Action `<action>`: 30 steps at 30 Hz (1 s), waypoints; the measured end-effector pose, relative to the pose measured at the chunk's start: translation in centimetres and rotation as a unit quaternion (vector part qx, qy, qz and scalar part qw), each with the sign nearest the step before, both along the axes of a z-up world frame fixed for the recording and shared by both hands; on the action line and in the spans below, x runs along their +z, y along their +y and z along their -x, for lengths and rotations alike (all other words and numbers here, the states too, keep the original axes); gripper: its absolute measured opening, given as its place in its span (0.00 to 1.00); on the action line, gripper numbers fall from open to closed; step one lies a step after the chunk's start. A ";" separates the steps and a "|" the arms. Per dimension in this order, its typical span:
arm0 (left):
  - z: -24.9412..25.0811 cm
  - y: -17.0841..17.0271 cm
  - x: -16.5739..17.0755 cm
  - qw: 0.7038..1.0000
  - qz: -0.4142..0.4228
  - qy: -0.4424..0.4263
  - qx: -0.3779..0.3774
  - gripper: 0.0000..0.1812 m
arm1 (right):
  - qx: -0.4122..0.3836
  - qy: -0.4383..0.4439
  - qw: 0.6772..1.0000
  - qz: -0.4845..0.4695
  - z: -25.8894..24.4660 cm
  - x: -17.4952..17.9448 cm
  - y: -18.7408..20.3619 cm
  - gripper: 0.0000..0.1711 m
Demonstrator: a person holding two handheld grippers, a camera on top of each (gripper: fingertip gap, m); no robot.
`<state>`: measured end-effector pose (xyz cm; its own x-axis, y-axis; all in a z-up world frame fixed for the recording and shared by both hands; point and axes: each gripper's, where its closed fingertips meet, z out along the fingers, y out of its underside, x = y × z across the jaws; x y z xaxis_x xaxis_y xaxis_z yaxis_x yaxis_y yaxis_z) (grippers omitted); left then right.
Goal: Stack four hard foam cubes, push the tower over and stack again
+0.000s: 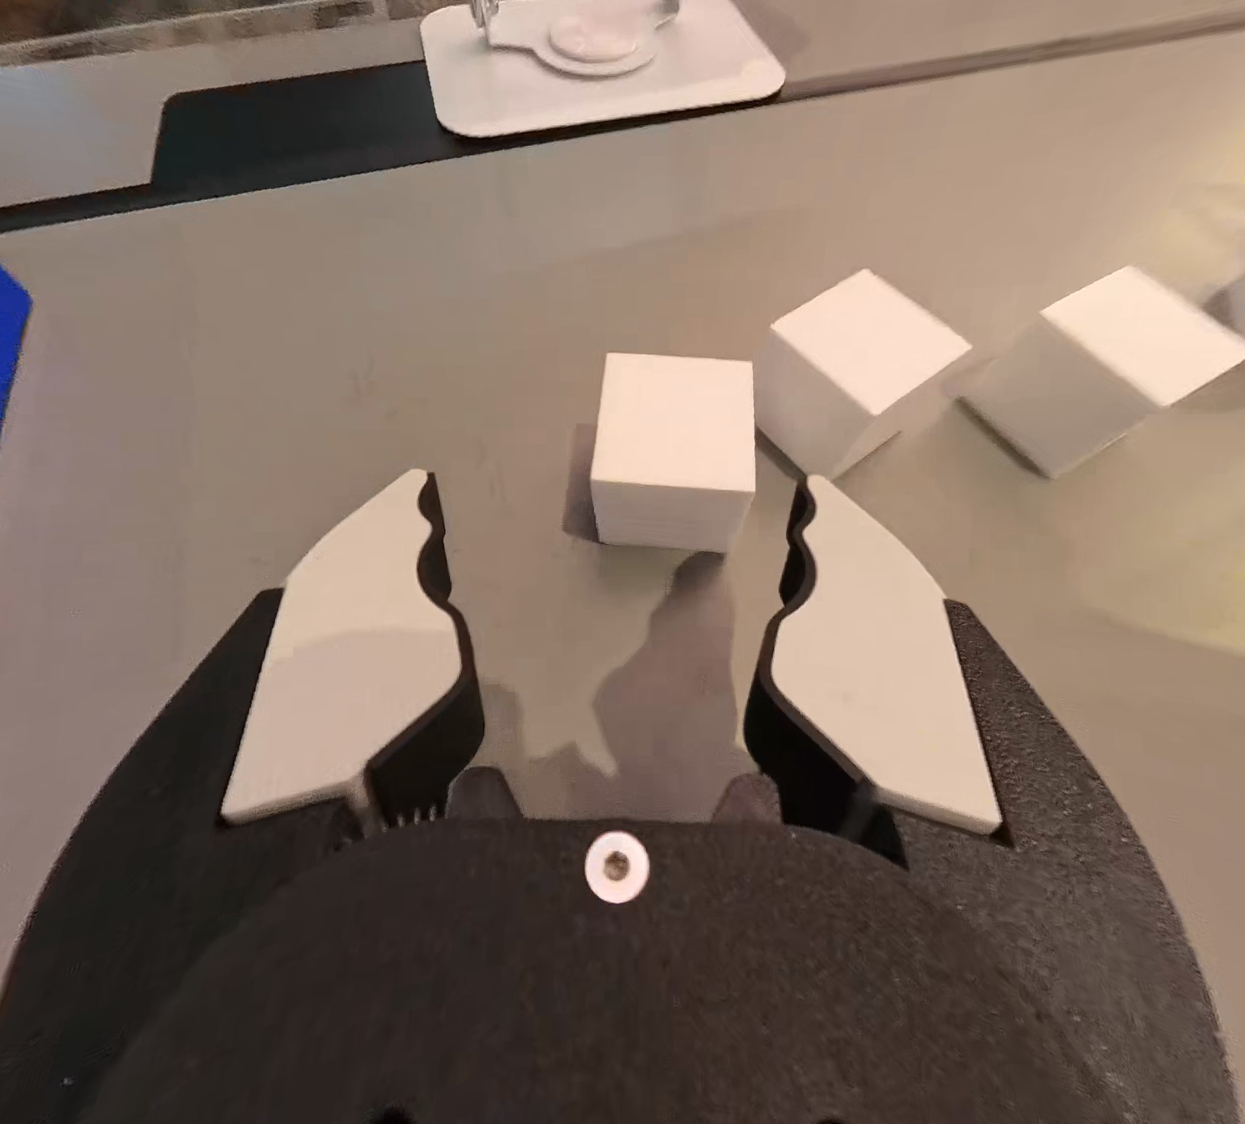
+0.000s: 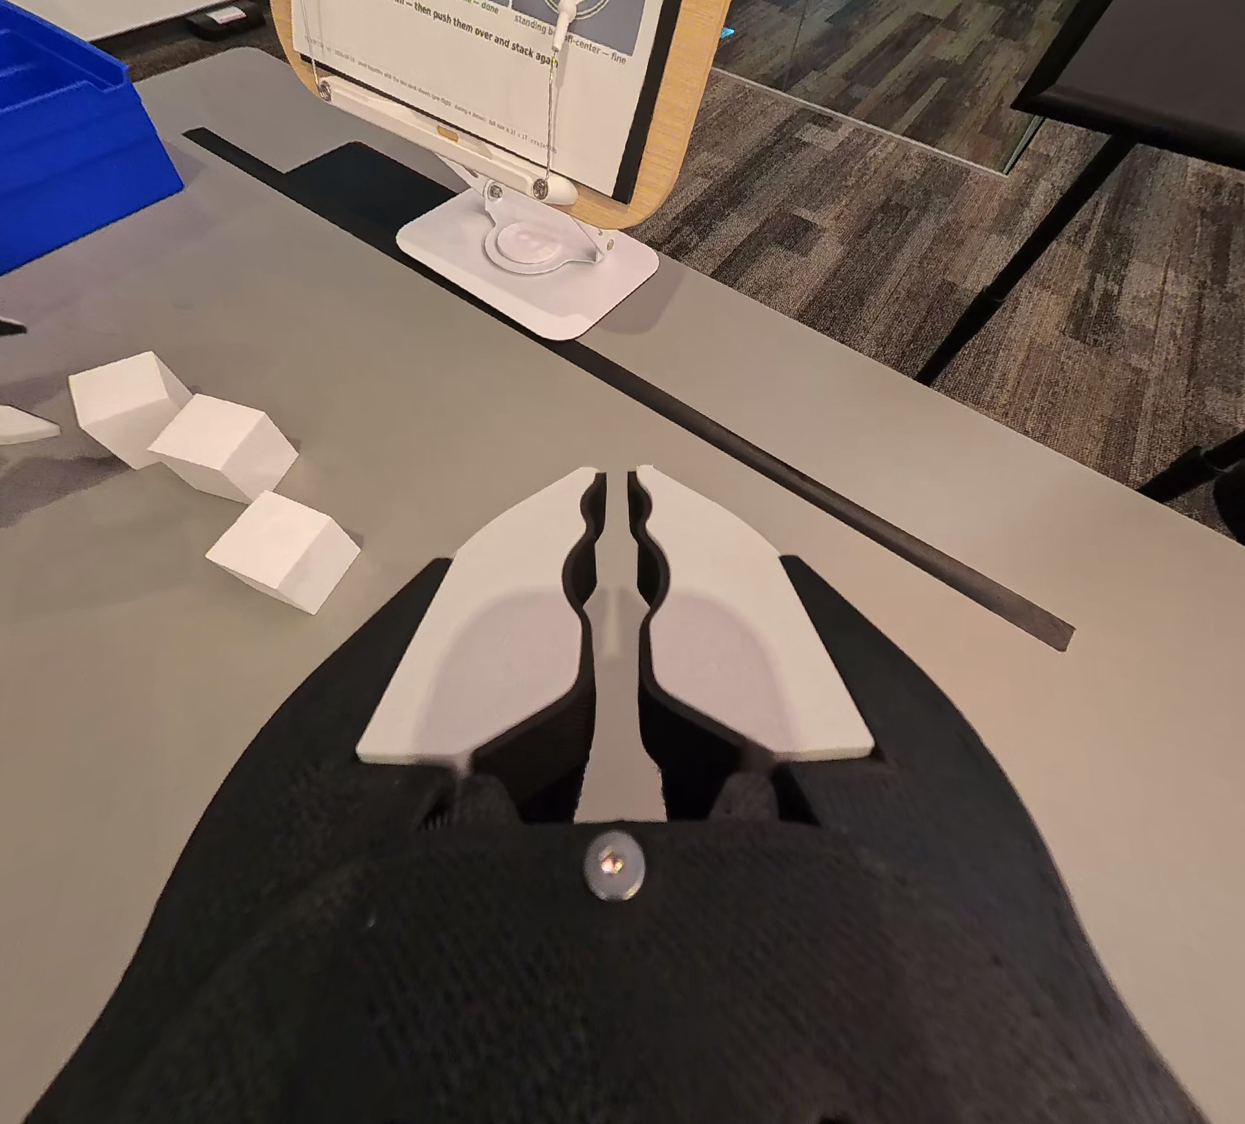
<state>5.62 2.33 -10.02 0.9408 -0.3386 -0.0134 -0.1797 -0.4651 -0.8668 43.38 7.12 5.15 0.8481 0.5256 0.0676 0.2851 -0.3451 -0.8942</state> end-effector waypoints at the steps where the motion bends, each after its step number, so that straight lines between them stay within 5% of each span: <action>1: -0.4 0.0 -0.4 1.000 0.001 0.014 -0.002 0.53 | -0.001 -0.004 1.000 0.002 0.0 -0.2 0.1 0.04; 8: -2.1 0.8 -2.2 0.999 0.041 0.035 -0.007 0.49 | -0.002 -0.011 1.000 0.012 0.0 -0.7 0.3 0.05; 16: -1.9 1.5 -3.1 0.997 0.056 0.047 -0.021 0.32 | -0.001 -0.003 1.000 0.011 -0.4 -0.7 0.2 0.05; 21: -1.1 1.6 0.3 0.997 0.017 0.068 -0.037 0.32 | -0.002 0.007 1.000 0.008 -0.8 -0.5 0.2 0.05; 26: -6.2 1.2 6.5 0.971 -0.052 0.060 -0.226 0.32 | 0.001 0.011 1.000 0.008 -0.9 -0.5 0.2 0.05; 30: -8.6 1.7 7.9 0.931 -0.082 0.020 -0.356 0.32 | 0.003 0.004 1.000 0.013 -0.8 -0.9 0.1 0.05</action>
